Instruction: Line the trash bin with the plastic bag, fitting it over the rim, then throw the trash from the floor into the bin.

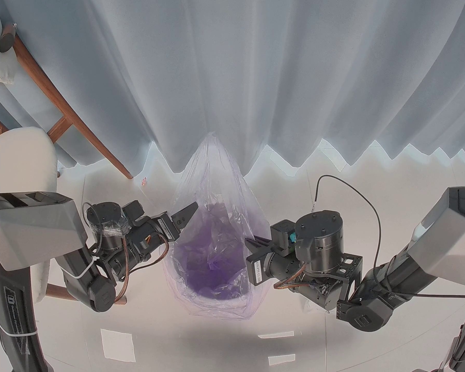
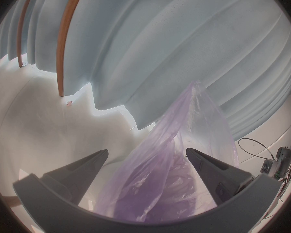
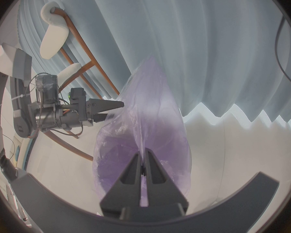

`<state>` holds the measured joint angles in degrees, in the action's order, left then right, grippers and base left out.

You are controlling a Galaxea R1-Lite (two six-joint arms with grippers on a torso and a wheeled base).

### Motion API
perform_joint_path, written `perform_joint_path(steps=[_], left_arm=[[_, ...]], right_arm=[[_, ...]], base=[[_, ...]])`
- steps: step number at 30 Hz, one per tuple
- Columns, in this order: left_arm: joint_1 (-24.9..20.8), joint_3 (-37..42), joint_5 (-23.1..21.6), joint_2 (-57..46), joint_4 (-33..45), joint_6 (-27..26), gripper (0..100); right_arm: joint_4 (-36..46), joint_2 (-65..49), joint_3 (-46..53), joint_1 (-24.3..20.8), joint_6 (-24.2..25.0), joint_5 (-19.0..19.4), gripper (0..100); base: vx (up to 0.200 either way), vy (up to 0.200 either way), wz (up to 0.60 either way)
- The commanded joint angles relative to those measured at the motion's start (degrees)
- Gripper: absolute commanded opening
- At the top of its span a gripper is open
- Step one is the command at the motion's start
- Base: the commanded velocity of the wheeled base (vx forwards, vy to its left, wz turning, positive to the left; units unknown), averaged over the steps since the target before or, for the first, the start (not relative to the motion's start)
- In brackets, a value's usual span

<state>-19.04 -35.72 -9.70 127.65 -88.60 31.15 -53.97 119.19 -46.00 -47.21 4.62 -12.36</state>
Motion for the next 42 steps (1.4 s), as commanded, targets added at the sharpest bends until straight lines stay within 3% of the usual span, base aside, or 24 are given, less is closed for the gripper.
perform_joint_path(steps=[1, 4, 5, 17, 22, 28, 42], left_arm=[[0.23, -4.27, -2.25, 0.94, 0.1, 0.14, 100], [1.38, -7.52, -6.29, 0.85, 0.1, 0.23, 100], [1.55, -8.05, -7.17, 1.02, 0.18, 0.23, 0], [1.73, -10.78, -8.67, 6.21, 0.18, -0.3, 0], [1.73, -12.18, -8.49, 7.62, 0.1, -0.39, 0], [2.25, -12.97, -8.58, 9.11, 0.01, -0.56, 0], [4.89, -15.35, -8.84, 9.55, 0.18, 0.93, 0]], right_arm=[[-1.75, -0.45, 0.2, 0.54, 0.04, -0.03, 0], [-1.75, -0.97, 0.29, 0.72, 0.04, 0.06, 0], [-1.75, -0.97, 0.29, 0.72, 0.04, 0.06, 0], [-2.11, -1.94, -0.06, 5.47, 0.48, 0.85, 0], [-4.3, -1.68, -0.32, 10.12, 1.36, 3.75, 0], [-5.01, 0.26, -1.99, 14.43, 1.53, 4.45, 0], [-9.84, 7.02, -6.83, 19.79, 4.7, 8.76, 0]], base=[[0.0, 0.0, 0.0], [0.0, 0.0, 0.0], [0.0, 0.0, 0.0], [0.0, 0.0, 0.0], [0.0, 0.0, 0.0], [0.0, 0.0, 0.0], [0.0, 0.0, 0.0]])
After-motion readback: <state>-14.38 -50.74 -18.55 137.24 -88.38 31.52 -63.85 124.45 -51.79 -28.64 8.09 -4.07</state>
